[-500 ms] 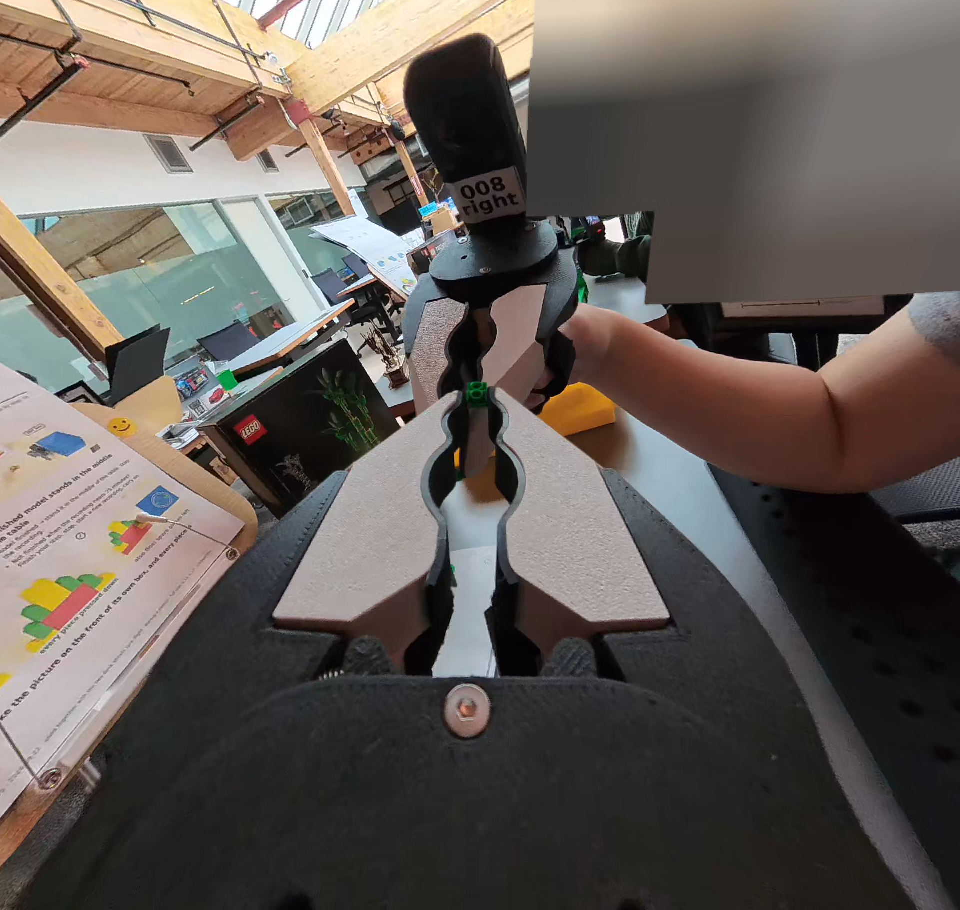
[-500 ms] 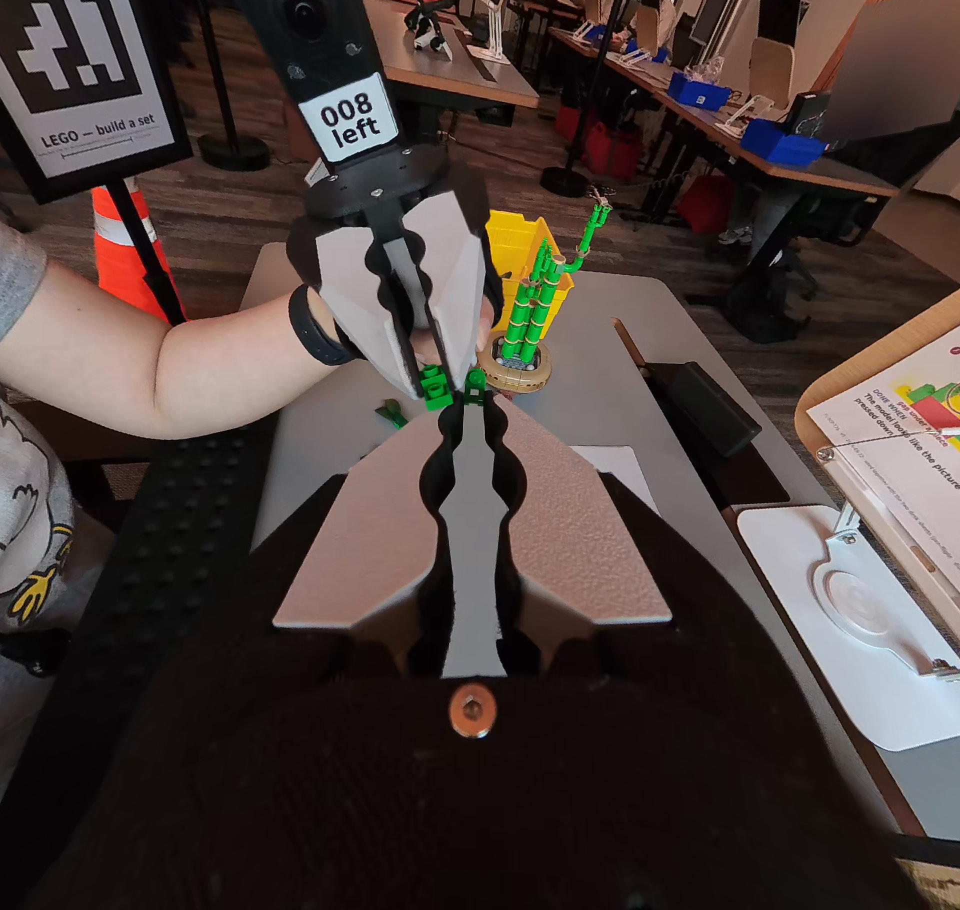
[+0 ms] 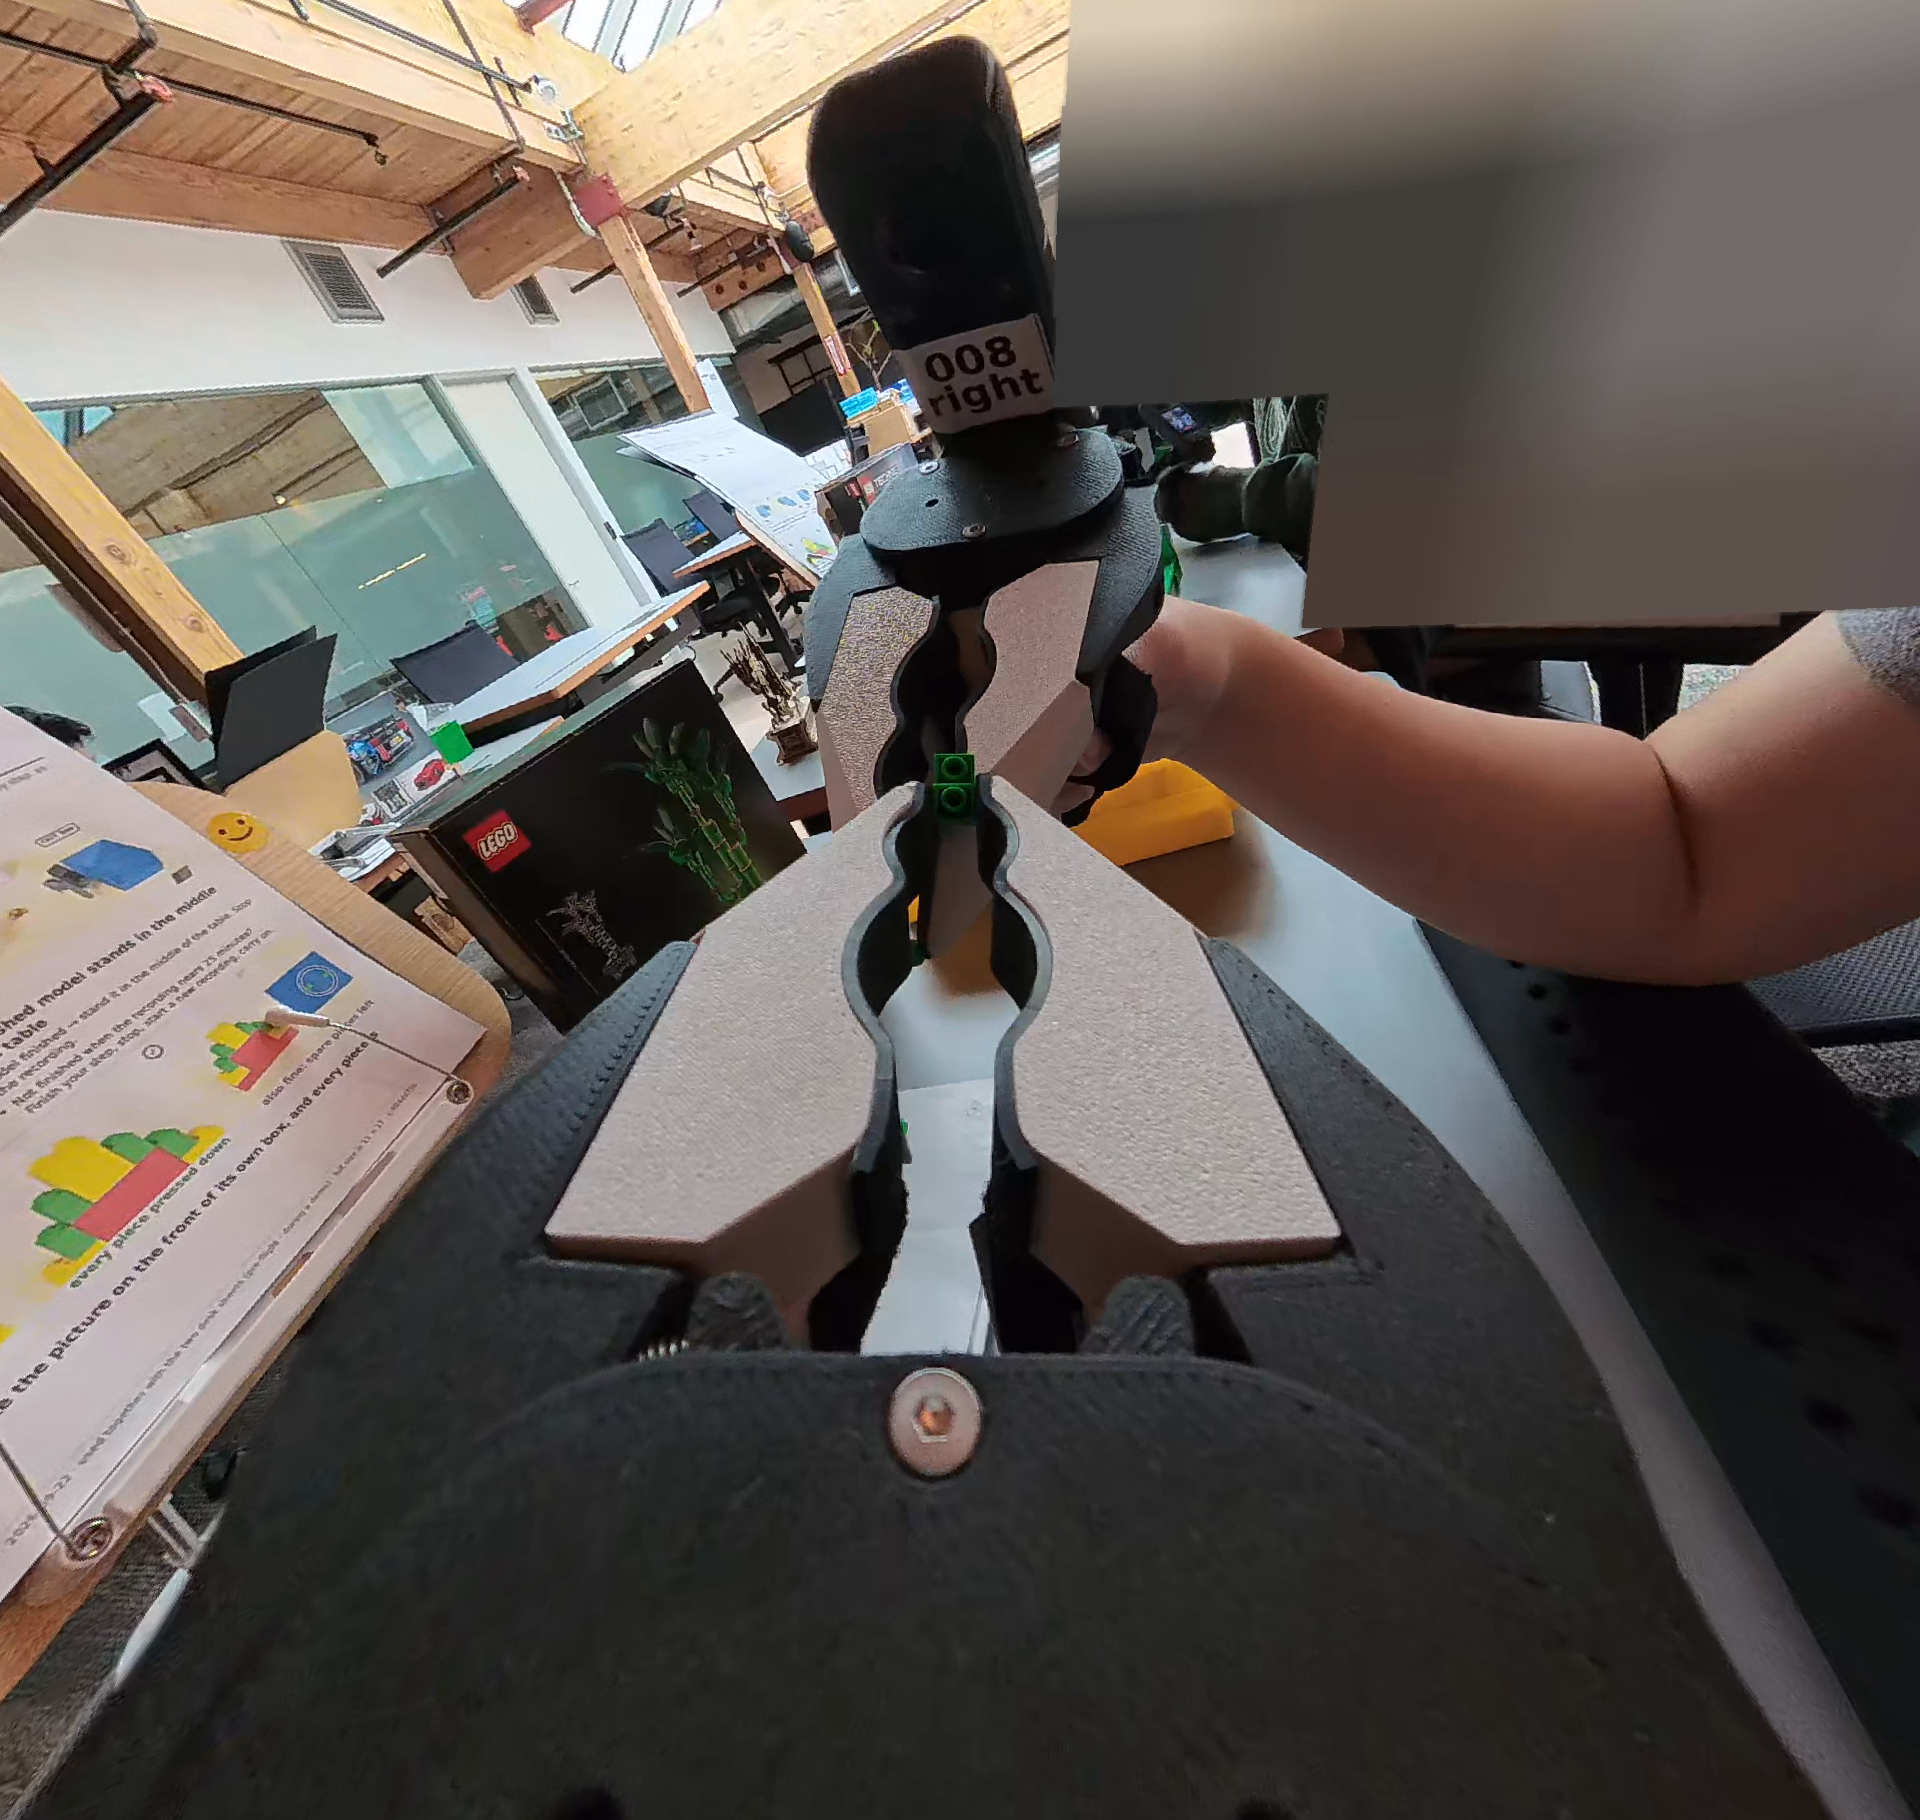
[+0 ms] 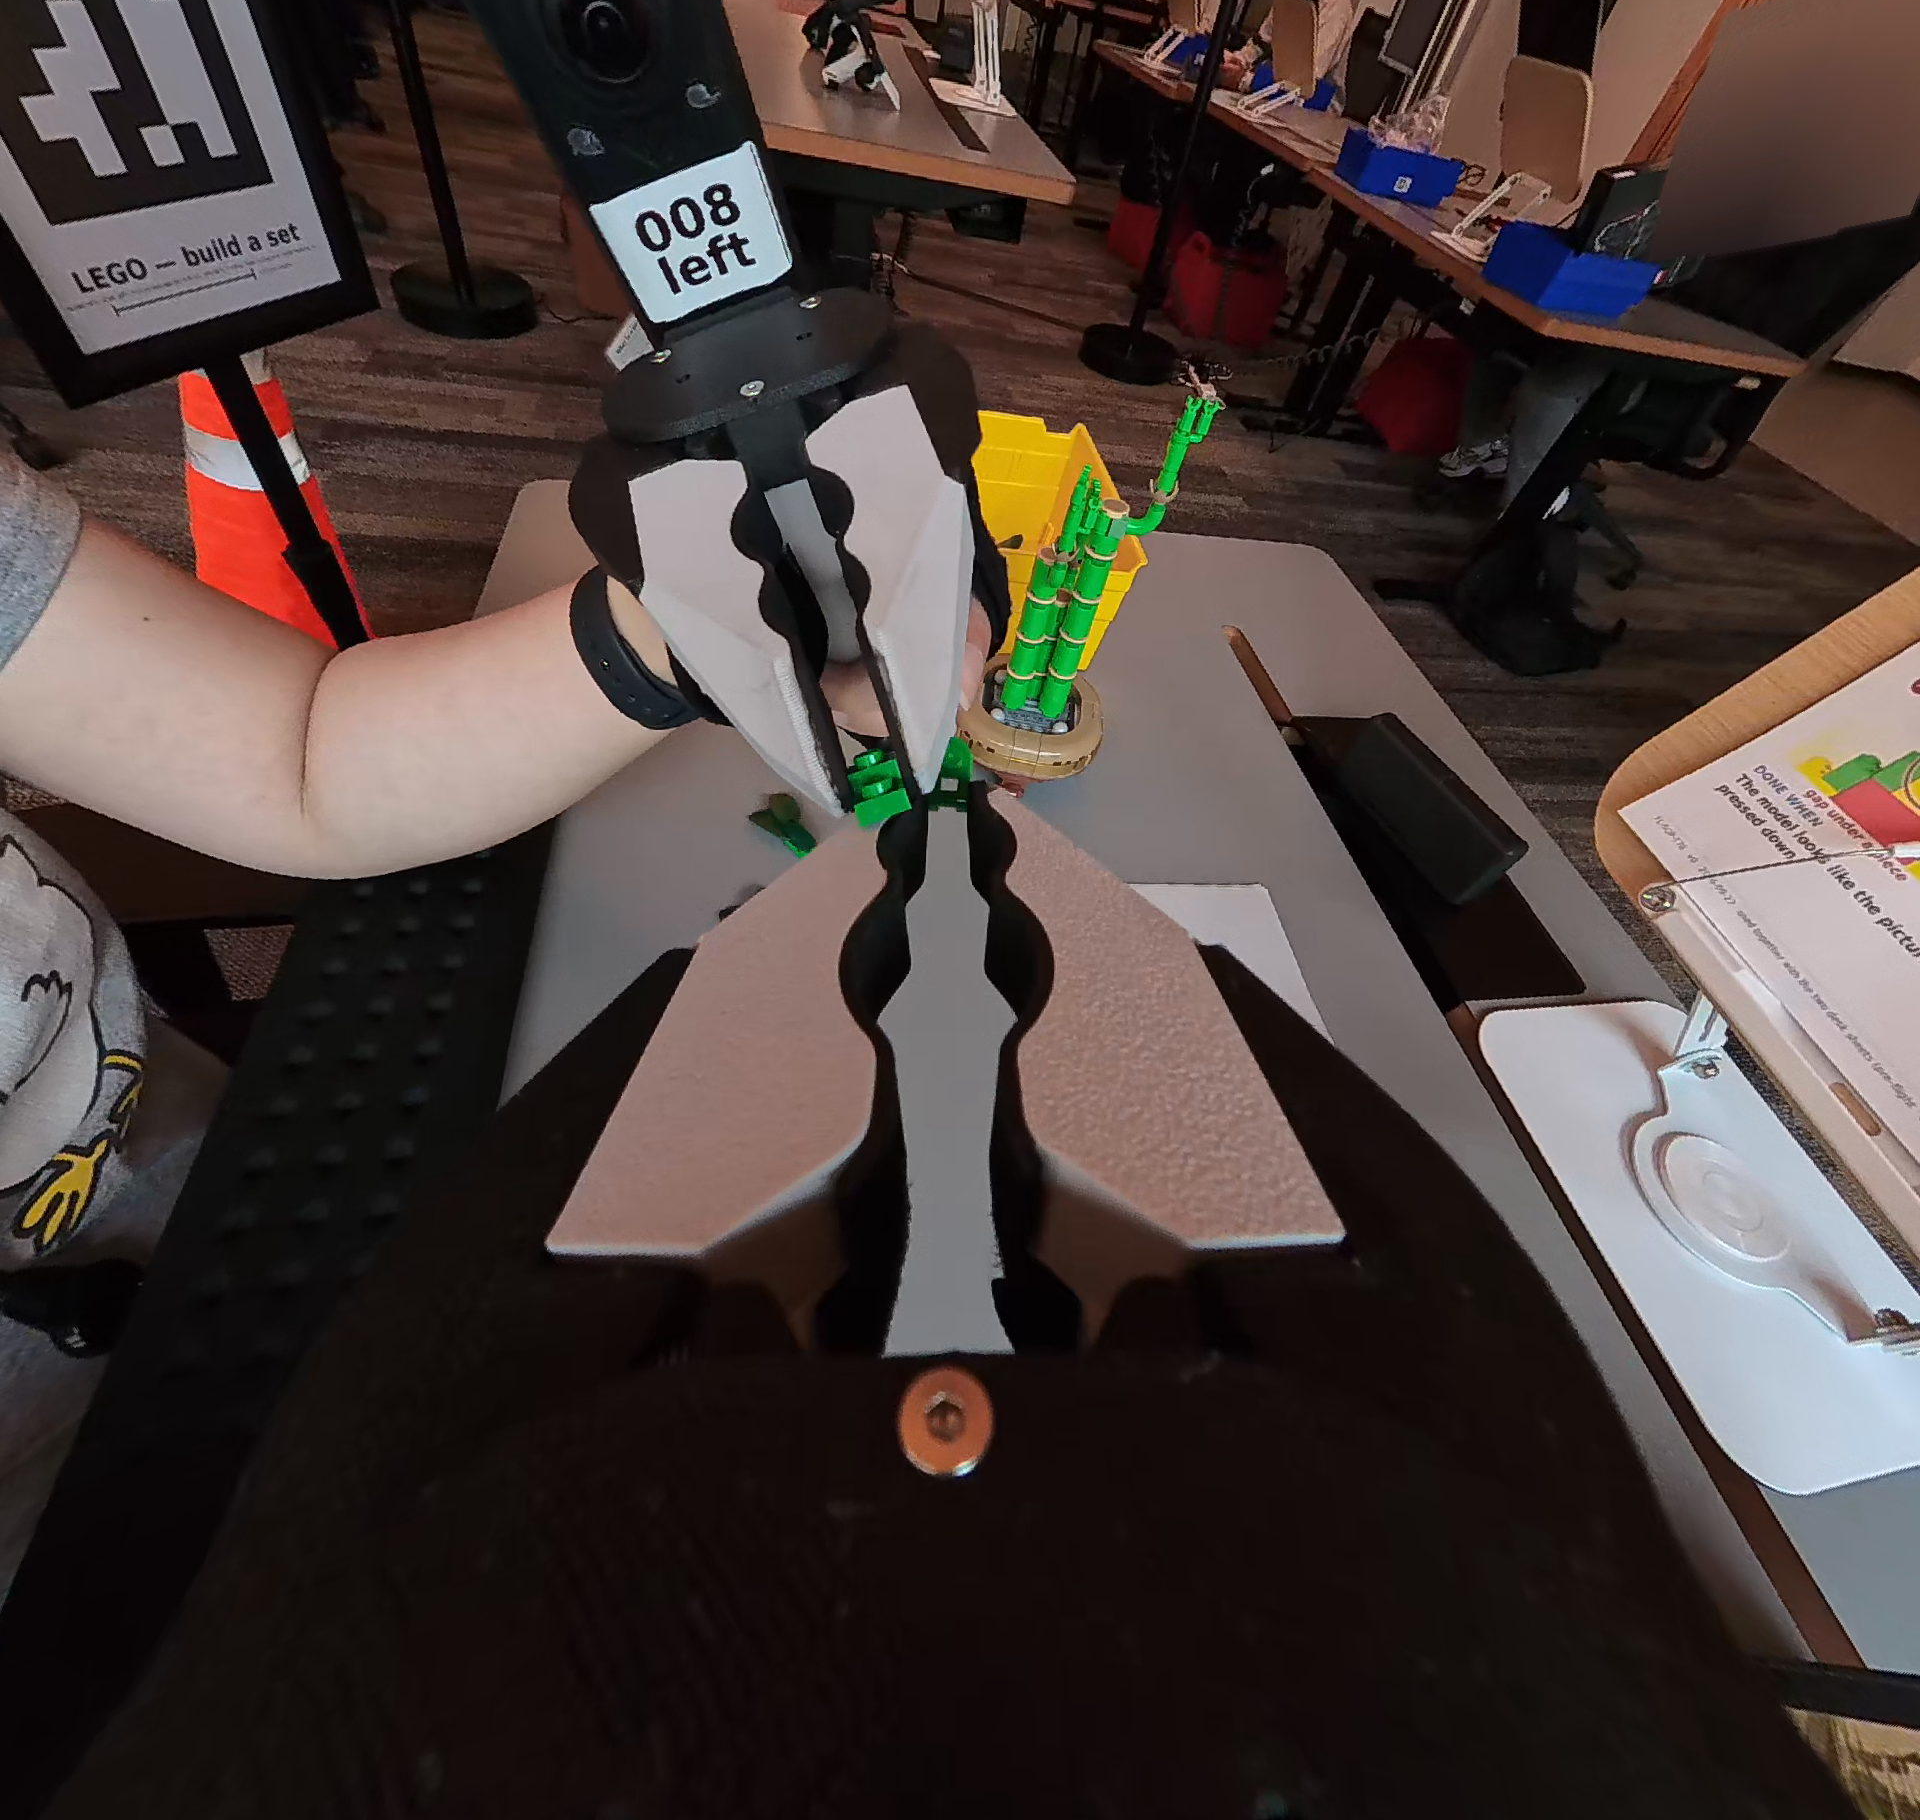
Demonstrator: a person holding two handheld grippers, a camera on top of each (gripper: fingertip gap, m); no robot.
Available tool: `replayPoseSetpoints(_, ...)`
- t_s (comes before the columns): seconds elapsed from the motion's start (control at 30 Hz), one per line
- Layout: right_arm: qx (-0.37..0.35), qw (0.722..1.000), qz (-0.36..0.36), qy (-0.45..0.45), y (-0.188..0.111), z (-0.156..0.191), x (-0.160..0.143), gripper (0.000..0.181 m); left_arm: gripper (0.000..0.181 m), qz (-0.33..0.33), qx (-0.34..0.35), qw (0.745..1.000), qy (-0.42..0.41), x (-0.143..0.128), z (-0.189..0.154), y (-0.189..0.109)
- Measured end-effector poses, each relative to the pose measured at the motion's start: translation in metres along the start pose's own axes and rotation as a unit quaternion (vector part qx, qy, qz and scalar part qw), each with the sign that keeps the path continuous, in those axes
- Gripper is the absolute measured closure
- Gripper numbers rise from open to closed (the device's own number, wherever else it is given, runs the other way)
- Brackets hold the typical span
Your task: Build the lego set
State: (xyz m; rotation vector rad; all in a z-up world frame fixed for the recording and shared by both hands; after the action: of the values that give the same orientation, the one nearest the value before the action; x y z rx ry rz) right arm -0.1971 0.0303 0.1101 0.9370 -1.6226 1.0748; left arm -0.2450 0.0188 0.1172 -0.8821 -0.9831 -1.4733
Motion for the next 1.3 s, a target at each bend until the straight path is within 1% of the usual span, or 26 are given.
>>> replayPoseSetpoints(0.17, -0.009, 1.0, 0.015, -0.002, 0.0, -0.002, -0.004, 0.176, 0.175, 0.021, 0.008, 1.0, 0.013, -0.004, 0.0, 0.001)
replayPoseSetpoints(0.33, -0.014, 0.999, 0.03, -0.005, 0.0, -0.004, -0.007, 0.176, 0.176, 0.057, 0.018, 0.998, 0.034, -0.005, 0.002, -0.003)
replayPoseSetpoints(0.43, -0.048, 0.996, 0.071, -0.02, -0.015, -0.013, -0.018, 0.176, 0.176, 0.118, 0.026, 0.992, 0.046, -0.013, 0.005, -0.015)
replayPoseSetpoints(0.53, -0.02, 0.998, 0.054, -0.038, -0.027, -0.004, -0.013, 0.176, 0.175, 0.211, 0.032, 0.975, 0.056, -0.034, 0.009, -0.024)
replayPoseSetpoints(0.57, -0.01, 0.998, 0.05, -0.046, -0.028, 0.001, -0.011, 0.176, 0.175, 0.226, 0.03, 0.972, 0.056, -0.039, 0.008, -0.024)
replayPoseSetpoints(0.63, 0.002, 0.996, 0.064, -0.064, -0.023, 0.008, -0.012, 0.176, 0.175, 0.224, 0.018, 0.973, 0.049, -0.041, 0.005, -0.019)
replayPoseSetpoints(0.73, -0.009, 0.988, 0.125, -0.089, -0.014, 0.009, -0.026, 0.175, 0.175, 0.237, -0.001, 0.97, 0.049, -0.046, -0.001, -0.014)
replayPoseSetpoints(0.87, -0.001, 0.984, 0.146, -0.103, -0.008, 0.013, -0.031, 0.176, 0.175, 0.257, -0.026, 0.964, 0.056, -0.052, -0.009, -0.011)
replayPoseSetpoints(0.97, -0.002, 0.976, 0.187, -0.114, -0.006, 0.016, -0.04, 0.176, 0.175, 0.268, -0.042, 0.961, 0.054, -0.055, -0.014, -0.01)
replayPoseSetpoints(1.17, 0.008, 0.962, 0.247, -0.119, 0.0, 0.022, -0.053, 0.175, 0.176, 0.306, -0.076, 0.948, 0.046, -0.068, -0.023, -0.008)
replayPoseSetpoints(1.3, 0.02, 0.953, 0.283, -0.106, 0.004, 0.025, -0.064, 0.176, 0.175, 0.327, -0.097, 0.939, 0.04, -0.079, -0.028, -0.008)
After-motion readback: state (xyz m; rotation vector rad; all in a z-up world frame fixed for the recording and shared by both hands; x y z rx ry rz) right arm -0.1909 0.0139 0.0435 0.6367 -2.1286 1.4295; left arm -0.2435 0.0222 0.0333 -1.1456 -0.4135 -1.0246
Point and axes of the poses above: each gripper's, where its closed fingertips meet, y out along the fingers, x out of its top, z = x × y across the jaws, the point moved 4 cm from there along -y, back along the fingers, and after that the axes turned 4 degrees about -z, right-handed, at the moved point
